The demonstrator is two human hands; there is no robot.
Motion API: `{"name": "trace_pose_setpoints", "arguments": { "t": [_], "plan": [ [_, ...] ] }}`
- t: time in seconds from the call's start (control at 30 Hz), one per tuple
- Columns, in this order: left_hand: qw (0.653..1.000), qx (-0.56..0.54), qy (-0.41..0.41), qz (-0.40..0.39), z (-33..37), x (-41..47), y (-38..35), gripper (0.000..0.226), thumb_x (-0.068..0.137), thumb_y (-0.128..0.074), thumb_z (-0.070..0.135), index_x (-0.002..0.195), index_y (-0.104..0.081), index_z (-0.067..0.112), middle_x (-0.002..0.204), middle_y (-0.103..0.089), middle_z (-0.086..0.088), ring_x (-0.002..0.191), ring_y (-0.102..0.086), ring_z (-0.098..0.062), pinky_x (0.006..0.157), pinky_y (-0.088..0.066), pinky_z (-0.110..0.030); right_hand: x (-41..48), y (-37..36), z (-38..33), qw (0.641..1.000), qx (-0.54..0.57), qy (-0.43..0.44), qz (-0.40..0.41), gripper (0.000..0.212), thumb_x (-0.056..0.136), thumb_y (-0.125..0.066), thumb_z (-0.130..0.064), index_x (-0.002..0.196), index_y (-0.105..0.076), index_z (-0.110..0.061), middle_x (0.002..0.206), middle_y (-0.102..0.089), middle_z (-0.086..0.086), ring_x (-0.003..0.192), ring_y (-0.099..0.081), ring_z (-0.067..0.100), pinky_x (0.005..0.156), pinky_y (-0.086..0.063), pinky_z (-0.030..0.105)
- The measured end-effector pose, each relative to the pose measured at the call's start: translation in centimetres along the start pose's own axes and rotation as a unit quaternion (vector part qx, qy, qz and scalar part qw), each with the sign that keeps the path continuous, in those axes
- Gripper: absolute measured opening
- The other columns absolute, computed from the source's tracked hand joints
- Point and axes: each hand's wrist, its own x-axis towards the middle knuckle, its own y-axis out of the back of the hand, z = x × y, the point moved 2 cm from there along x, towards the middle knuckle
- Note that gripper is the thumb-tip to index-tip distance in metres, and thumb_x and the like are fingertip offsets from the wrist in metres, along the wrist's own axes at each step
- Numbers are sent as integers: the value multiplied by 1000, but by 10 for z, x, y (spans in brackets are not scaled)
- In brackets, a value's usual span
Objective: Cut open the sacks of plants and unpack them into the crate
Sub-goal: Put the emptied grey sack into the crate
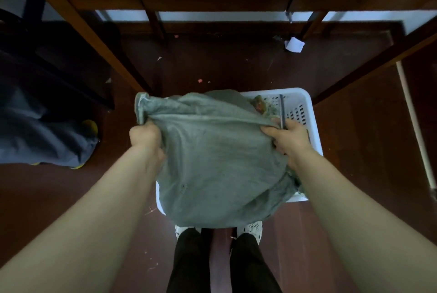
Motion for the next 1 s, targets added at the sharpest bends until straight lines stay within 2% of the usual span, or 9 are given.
{"name": "trace_pose_setpoints", "arguments": {
  "t": [0.03,0.13,0.23,0.33,0.57,0.67,0.77,0.87,1.0],
  "plan": [
    [998,-47,29,-2,6,-8,4,24,97,-50,23,118,-54,12,98,-58,-7,86,-59,-25,88,-52,-46,-3,-7,-7,1000,-9,20,5,10,84,-70,-10,82,-62,-17,78,-66,6,72,-65,22,64,-56,31],
    [991,-131,36,-20,33,-30,17,23,97,-45,29,110,-57,15,98,-65,-6,85,-64,-26,80,-55,-47,-20,-32,-42,998,-15,65,-16,19,93,-57,-14,76,-52,-21,63,-50,-2,54,-46,10,40,-37,15],
    [983,-180,2,-24,74,-55,33,32,95,-46,38,113,-61,16,98,-70,-5,88,-68,-25,76,-57,-42,-51,-48,-92,991,80,88,-57,15,96,-51,-12,84,-54,-20,59,-44,-2,47,-38,8,34,-29,17],
    [979,-198,-40,-41,113,-86,43,30,95,-46,37,110,-62,17,96,-71,-3,84,-70,-21,70,-59,-36,-84,-54,-129,979,133,131,-81,14,97,-51,-13,84,-54,-18,54,-41,-2,43,-36,8,36,-28,20],
    [976,-198,-87,-32,153,-125,56,36,90,-51,36,120,-56,16,101,-68,-3,82,-69,-21,59,-56,-30,-130,-60,-153,979,96,163,-75,21,95,-52,-16,75,-49,-18,58,-41,-2,46,-37,9,41,-31,22],
    [975,-202,-84,-52,155,-140,53,35,89,-52,34,117,-58,14,101,-69,-5,84,-70,-22,69,-58,-36,-136,-54,-150,979,90,178,-51,20,94,-55,-22,74,-53,-21,62,-49,-4,55,-45,10,51,-37,26],
    [971,-216,-77,-66,159,-153,50,30,90,-52,32,111,-61,13,98,-70,-8,82,-70,-24,68,-58,-37,-137,-41,-154,978,96,183,10,25,91,-59,-21,66,-54,-22,63,-53,-5,60,-49,11,61,-40,30],
    [949,-271,-86,-140,177,-173,41,23,92,-49,29,96,-64,12,94,-71,-10,81,-70,-27,72,-59,-42,-141,-28,-159,975,126,185,15,29,89,-58,-15,61,-50,-18,58,-48,-5,57,-44,10,56,-37,26],
    [952,-254,-77,-152,183,-190,31,22,93,-48,28,96,-64,14,98,-70,-11,83,-70,-28,73,-59,-42,-142,-17,-159,978,153,135,50,32,83,-57,-9,55,-45,-16,54,-44,-2,57,-40,12,56,-32,30]
  ]
}}
